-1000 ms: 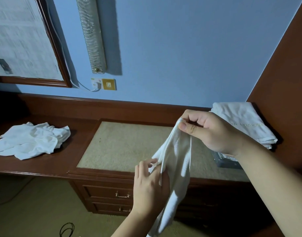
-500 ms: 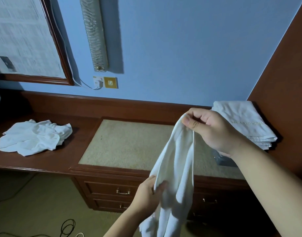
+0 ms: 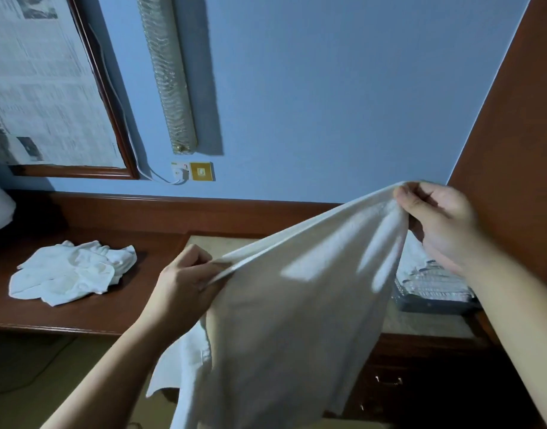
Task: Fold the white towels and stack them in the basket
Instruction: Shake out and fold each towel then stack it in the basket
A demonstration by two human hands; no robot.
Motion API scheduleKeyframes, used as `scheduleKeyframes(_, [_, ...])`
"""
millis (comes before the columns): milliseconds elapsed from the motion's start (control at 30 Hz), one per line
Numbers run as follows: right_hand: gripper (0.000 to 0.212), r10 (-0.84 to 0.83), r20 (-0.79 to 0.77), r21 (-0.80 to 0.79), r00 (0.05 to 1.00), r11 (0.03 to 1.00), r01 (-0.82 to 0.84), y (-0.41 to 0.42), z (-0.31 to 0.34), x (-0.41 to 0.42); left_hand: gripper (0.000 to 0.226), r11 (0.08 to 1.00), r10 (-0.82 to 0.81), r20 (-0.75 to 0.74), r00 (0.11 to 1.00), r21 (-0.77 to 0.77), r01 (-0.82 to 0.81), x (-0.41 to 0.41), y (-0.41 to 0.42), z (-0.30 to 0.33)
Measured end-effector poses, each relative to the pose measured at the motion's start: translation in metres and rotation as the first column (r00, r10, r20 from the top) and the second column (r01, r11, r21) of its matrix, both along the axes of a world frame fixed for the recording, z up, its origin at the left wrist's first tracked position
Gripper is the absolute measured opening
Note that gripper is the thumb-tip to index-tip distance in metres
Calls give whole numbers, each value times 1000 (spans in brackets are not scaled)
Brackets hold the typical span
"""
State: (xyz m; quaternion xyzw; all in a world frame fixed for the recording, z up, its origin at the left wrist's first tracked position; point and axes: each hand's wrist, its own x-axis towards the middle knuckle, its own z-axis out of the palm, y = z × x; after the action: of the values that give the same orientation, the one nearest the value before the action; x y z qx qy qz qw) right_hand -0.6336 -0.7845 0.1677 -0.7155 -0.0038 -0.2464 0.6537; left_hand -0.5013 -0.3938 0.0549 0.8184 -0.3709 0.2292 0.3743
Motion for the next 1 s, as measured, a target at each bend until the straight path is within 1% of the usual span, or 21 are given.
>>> scheduleKeyframes(33, [33, 10, 11, -10, 1000, 1000, -10, 3, 4, 2, 9, 997, -24, -23, 999, 74, 26, 4, 3, -8])
scheduleKeyframes(67, [32, 2, 20, -46, 1000, 999, -1, 5, 8, 4, 16, 984, -24, -75, 997, 174, 37, 9, 8, -21])
scheduleKeyframes(133, [44, 4, 36, -148, 999, 989, 2, 10, 10, 7, 38, 950, 28, -216, 976, 311, 42, 16, 23, -60])
scheduleKeyframes(200, [51, 17, 22, -216, 1000, 976, -12, 14, 6, 8, 50, 943, 77, -334, 940, 330, 40, 17, 37, -93])
scheduleKeyframes(267, [42, 11, -2, -253, 1000, 967, -11, 13, 1, 10, 52, 950, 97, -381, 920, 310, 28, 22, 44, -107])
scheduleKeyframes(300, [41, 2, -14, -267, 1000, 964, -6, 14, -3, 13, 51, 955, 125, -384, 915, 296, -5, 26, 47, -108])
scheduleKeyframes(367, [52, -48, -23, -273, 999, 961, 40, 8, -9, 18, 48, 966, 178, -350, 920, 238, -97, 34, 54, -96])
scheduleKeyframes(400, [55, -71, -27, -254, 997, 965, 62, 4, -11, 21, 40, 970, 201, -319, 926, 199, -142, 37, 60, -86])
scheduleKeyframes(467, [44, -111, -25, -189, 993, 976, 104, -6, -15, 23, 14, 977, 210, -265, 941, 98, -190, 42, 70, -67])
scheduleKeyframes(500, [41, -130, -26, -157, 991, 980, 124, -10, -16, 24, 7, 981, 191, -242, 951, 68, -180, 42, 75, -63])
scheduleKeyframes(533, [43, -140, -26, -139, 990, 981, 135, -13, -16, 25, 10, 983, 177, -248, 952, 93, -158, 39, 80, -62])
scheduleKeyframes(567, [51, -146, -27, -145, 989, 979, 140, -15, -17, 26, 20, 976, 179, -279, 943, 175, -133, 38, 85, -69])
scheduleKeyframes(633, [63, -143, -46, -207, 989, 969, 131, -12, -18, 30, 53, 925, 207, -389, 898, 377, -50, 34, 94, -95])
scheduleKeyframes(667, [57, -138, -61, -258, 989, 959, 118, -7, -20, 31, 66, 897, 219, -440, 871, 442, -2, 31, 97, -108])
scheduleKeyframes(700, [46, -140, -75, -308, 987, 945, 110, -1, -22, 31, 71, 882, 223, -442, 869, 472, 14, 31, 100, -118])
scheduleKeyframes(733, [37, -168, -89, -374, 982, 919, 123, 2, -25, 31, 69, 884, 218, -431, 876, 468, 10, 32, 100, -121])
scheduleKeyframes(800, [29, -243, -131, -532, 961, 835, 138, 3, -29, 32, 51, 909, 203, -387, 899, 416, -26, 40, 97, -113])
scheduleKeyframes(867, [14, -262, -224, -623, 939, 779, 69, -4, -27, 33, 13, 928, 208, -399, 893, 368, -51, 52, 93, -94])
scheduleKeyframes(900, [7, -247, -287, -630, 926, 776, 11, -9, -25, 33, 17, 932, 210, -385, 898, 356, -66, 60, 93, -84])
scheduleKeyframes(933, [10, -223, -352, -639, 909, 767, -59, -12, -22, 31, 29, 933, 216, -365, 906, 350, -82, 69, 94, -75])
scheduleKeyframes(1000, [20, -205, -469, -703, 859, 676, -223, -17, -16, 28, 35, 940, 224, -327, 918, 321, -115, 87, 99, -59])
